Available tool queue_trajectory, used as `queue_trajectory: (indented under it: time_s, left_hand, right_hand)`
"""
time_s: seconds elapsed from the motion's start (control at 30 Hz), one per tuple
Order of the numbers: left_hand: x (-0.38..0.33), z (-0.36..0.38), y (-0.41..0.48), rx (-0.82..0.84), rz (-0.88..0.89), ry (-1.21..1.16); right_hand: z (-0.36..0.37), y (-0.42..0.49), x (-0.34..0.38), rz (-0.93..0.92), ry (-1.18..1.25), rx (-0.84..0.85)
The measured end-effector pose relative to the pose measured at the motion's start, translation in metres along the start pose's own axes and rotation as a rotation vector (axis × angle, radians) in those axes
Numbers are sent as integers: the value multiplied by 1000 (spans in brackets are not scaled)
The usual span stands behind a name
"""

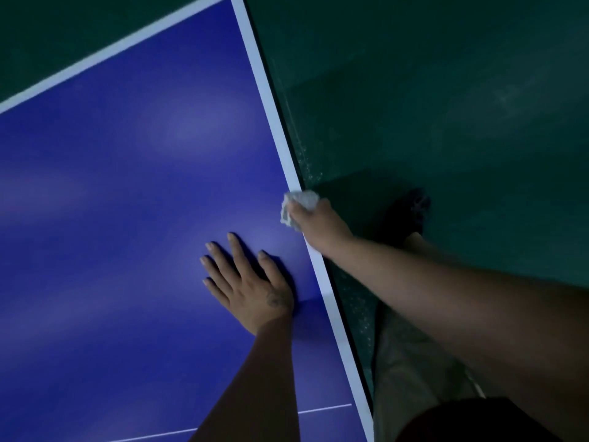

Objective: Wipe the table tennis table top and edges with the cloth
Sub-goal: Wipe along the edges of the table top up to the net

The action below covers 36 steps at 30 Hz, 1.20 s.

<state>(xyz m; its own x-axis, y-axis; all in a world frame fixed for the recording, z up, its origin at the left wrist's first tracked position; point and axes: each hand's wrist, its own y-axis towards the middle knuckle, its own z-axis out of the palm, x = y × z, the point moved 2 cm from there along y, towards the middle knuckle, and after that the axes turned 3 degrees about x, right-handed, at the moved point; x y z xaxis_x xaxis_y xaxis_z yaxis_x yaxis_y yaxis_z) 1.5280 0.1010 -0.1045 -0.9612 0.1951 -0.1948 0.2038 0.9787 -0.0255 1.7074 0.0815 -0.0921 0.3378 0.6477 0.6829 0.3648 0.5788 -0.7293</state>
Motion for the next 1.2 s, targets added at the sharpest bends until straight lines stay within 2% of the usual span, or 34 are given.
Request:
queue_trajectory:
  time_s: [0.07,0.17,0.3,0.4,0.5,0.57,0.7,0.9,0.97,1.1,1.2]
  left_hand:
    - [1,2,1,-1,6,5]
    - [3,4,0,-13,16,20]
    - [4,5,0,-14,15,14]
    - [2,3,0,22,-2,30]
    - [-10,-1,12,76,-46,22]
    - [-26,3,45,106,-89,0]
    - [-71,14,132,136,-123,53]
    - [-127,31,235,70,-101,48]
    - [-132,32,246,46,-127,31]
    - [-135,25,243,1,-131,14]
    - [-136,23,244,30,-138,10]
  right_hand:
    - [-8,32,30,-21,8,55]
    - [-5,44,33,87,-147,53]
    - [5,-8,-11,80,-147,8]
    - [6,-51,-56,108,-153,75]
    - [4,-68,-70,212,-318,167]
    - [4,-56,-60,222,-393,213]
    - [0,0,-11,146,-212,122]
    - [-20,112,88,-47,-182,76]
    - [-27,131,110,-51,-240,50]
    - [-35,113,105,-100,-220,80]
    - [-31,76,70,-7,-203,201]
